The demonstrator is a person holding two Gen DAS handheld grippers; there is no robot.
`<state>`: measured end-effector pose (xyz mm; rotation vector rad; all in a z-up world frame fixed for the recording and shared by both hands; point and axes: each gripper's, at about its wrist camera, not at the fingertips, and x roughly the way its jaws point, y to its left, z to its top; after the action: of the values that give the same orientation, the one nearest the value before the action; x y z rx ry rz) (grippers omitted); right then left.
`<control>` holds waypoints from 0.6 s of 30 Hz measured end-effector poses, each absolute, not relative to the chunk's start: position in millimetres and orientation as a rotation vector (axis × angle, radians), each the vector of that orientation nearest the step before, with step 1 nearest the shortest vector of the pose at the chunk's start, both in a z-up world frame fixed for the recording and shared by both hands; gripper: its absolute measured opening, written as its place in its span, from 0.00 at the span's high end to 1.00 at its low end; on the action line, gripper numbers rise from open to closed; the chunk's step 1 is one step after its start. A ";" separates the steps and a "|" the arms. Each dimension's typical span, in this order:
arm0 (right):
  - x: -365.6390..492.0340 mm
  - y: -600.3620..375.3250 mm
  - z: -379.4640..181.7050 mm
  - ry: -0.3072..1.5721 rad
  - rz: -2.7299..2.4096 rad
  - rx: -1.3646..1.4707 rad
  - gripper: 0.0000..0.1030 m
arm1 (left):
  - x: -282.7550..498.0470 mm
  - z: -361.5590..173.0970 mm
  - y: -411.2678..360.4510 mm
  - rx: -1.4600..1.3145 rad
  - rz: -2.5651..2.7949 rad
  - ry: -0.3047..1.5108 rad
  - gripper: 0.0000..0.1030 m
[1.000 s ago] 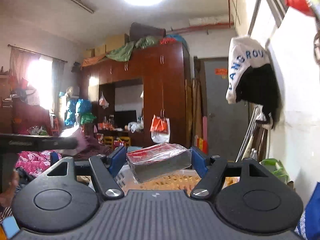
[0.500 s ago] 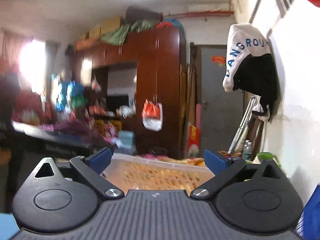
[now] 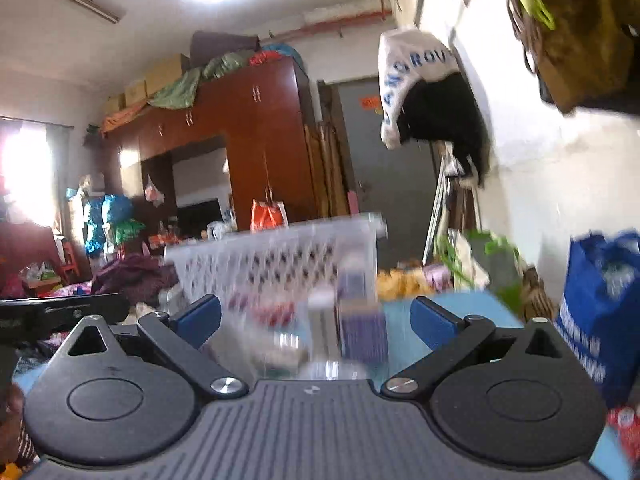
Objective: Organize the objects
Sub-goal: 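Lift both boxes into the white basket and open both grippers, then grasp the white wrapped bottle with left gripper while right grasps clear bag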
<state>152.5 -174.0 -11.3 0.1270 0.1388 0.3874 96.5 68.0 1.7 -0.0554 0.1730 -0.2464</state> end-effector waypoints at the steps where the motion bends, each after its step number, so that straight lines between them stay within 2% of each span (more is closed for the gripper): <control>1: 153.2 -171.2 -15.0 0.149 0.396 0.113 0.00 | 92.0 -2.3 64.0 -0.034 -0.223 0.166 0.06; 5: 154.9 -160.0 -18.7 0.148 0.381 0.069 0.03 | 73.5 -19.4 56.0 -0.030 -0.240 0.169 0.11; 7: 153.4 -154.3 -20.9 0.157 0.393 0.060 0.18 | 72.6 -23.0 52.7 -0.028 -0.249 0.172 0.22; 8: 148.6 -153.3 -26.2 0.161 0.397 0.061 0.22 | 74.7 -24.4 49.6 -0.014 -0.241 0.179 0.28; 9: 149.2 -151.4 -27.4 0.169 0.409 0.063 0.32 | 75.2 -27.2 48.3 -0.005 -0.238 0.191 0.42; 10: 148.7 -148.9 -30.1 0.181 0.416 0.060 0.39 | 76.2 -28.4 46.9 -0.002 -0.248 0.197 0.45; 18: 159.0 -129.3 -42.7 0.285 0.401 0.008 0.41 | 63.8 -34.9 51.1 0.012 -0.243 0.172 0.45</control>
<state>159.0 -129.3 -42.7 0.0080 0.2849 0.4011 63.8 51.1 -34.9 0.0119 0.1718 -0.2426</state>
